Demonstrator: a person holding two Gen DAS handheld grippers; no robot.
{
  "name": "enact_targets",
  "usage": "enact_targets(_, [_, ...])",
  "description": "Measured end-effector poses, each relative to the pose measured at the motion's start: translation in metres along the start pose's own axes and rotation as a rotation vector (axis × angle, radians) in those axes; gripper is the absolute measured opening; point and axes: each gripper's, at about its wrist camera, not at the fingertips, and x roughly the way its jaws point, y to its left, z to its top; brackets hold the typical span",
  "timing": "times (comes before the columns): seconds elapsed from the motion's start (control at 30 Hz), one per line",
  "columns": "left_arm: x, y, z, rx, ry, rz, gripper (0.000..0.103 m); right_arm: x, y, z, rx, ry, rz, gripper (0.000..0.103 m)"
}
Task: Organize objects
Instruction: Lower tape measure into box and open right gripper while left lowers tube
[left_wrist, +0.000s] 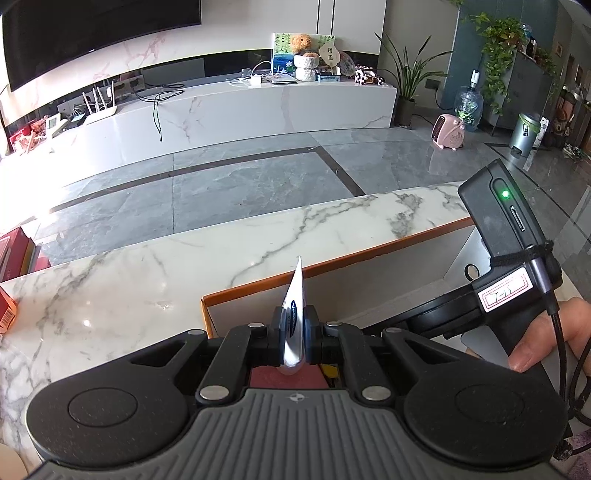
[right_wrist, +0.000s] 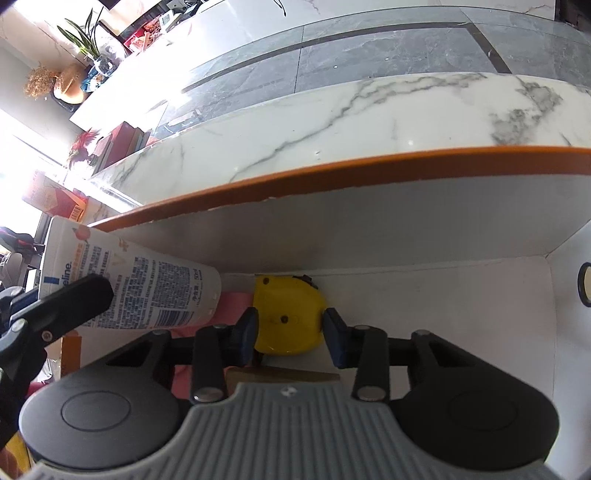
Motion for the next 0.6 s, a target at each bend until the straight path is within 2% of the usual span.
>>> enact_targets(0.1, [-0.007, -0.002, -0.001, 0.002, -0.004, -0.008, 0.011, -0.013, -0.003, -0.002, -0.004, -0.017, 0.006, 0.042])
enact_targets(0.37, [-0.035, -0.022, -0.001, -0.028, -0.033, -0.095, 0.011, -0.078, -0.010, -0.026, -0.114, -0.118, -0.091, 0.042])
enact_targets(0.47, [-0.037, -0.039, 0.000, 0.013, -0.041, -0.128, 0.011, -0.098, -0.009, -0.040, -0.181, -0.147, -0.136, 0.042])
enact_targets(0.6, [-0.022, -0.063, 0.007, 0.091, -0.038, -0.120, 0.011, -0.112, -0.012, -0.051, -0.248, -0.169, -0.182, 0.042])
